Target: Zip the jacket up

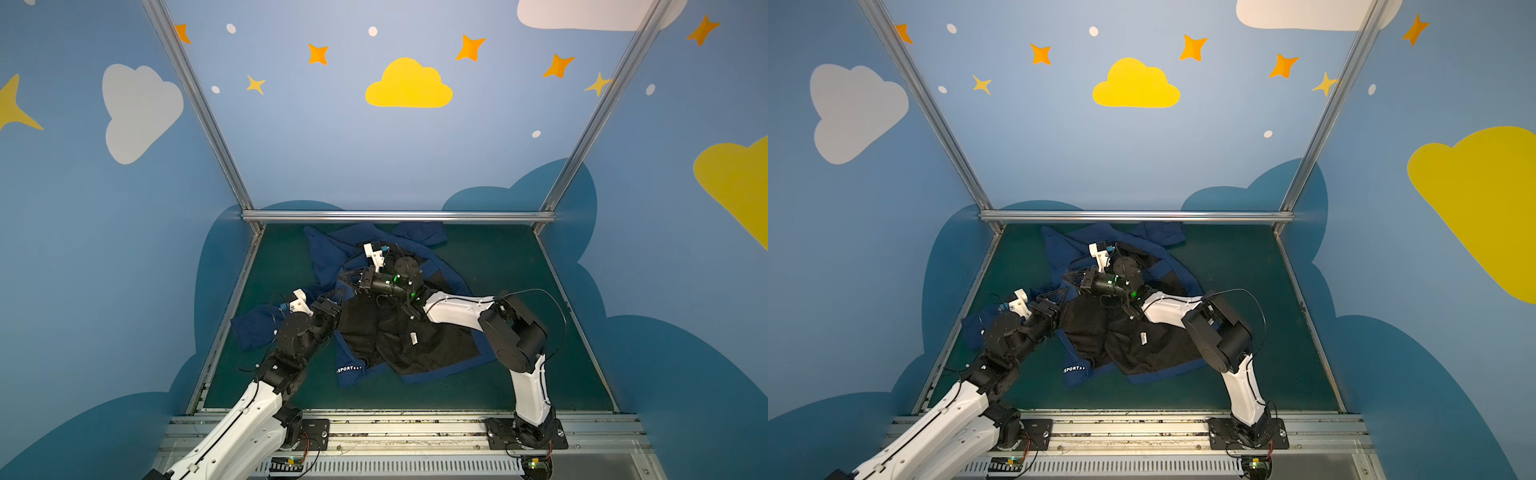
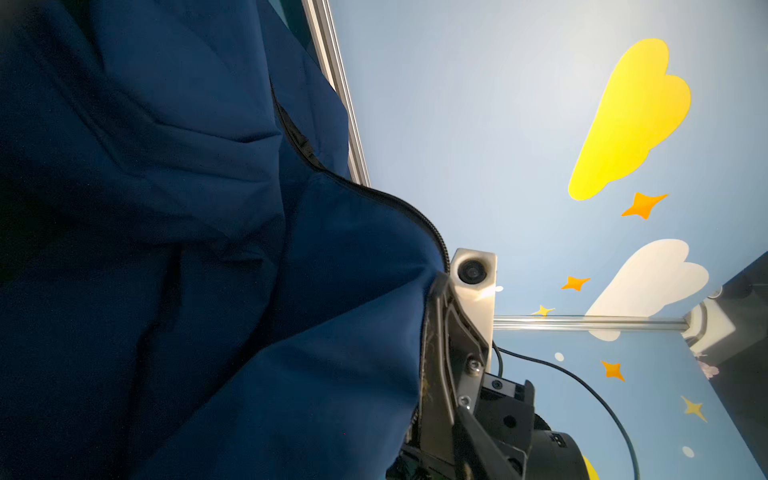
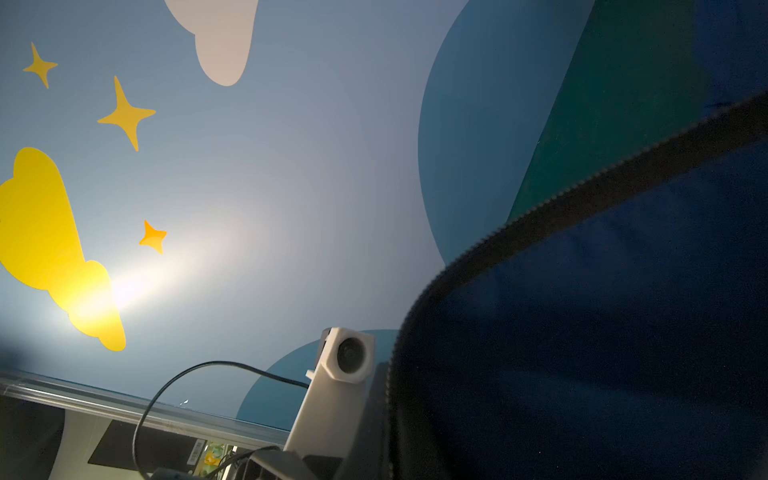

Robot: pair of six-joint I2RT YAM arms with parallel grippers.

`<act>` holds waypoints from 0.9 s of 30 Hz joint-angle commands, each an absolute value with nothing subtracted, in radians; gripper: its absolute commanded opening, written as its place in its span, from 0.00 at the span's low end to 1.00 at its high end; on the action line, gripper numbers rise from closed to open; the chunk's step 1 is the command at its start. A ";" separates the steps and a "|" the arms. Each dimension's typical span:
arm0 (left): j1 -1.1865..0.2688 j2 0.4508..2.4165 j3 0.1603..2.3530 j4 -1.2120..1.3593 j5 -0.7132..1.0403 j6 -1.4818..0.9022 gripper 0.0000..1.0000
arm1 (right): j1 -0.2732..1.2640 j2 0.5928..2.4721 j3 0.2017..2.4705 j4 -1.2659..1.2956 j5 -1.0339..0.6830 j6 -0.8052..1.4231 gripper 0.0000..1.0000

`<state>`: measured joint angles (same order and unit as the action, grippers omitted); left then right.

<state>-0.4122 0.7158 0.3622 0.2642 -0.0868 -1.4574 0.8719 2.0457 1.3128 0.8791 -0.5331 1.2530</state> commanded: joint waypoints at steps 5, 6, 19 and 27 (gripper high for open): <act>-0.404 0.708 0.359 0.282 -0.111 -1.464 0.42 | 0.865 1.993 1.302 0.928 -0.545 1.253 0.00; -0.403 0.709 0.359 0.280 -0.115 -1.465 0.34 | 0.864 1.991 1.300 0.928 -0.548 1.253 0.00; -0.404 0.701 0.377 0.208 -0.094 -1.443 0.03 | 0.851 1.967 1.228 0.950 -0.572 1.244 0.26; -0.403 0.673 0.377 0.169 -0.100 -1.436 0.03 | 0.842 1.960 1.197 0.955 -0.561 1.244 0.25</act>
<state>-0.4068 0.6868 0.3622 0.1905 -0.1009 -1.4616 0.8490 1.9984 1.2076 0.9154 -0.5514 1.2518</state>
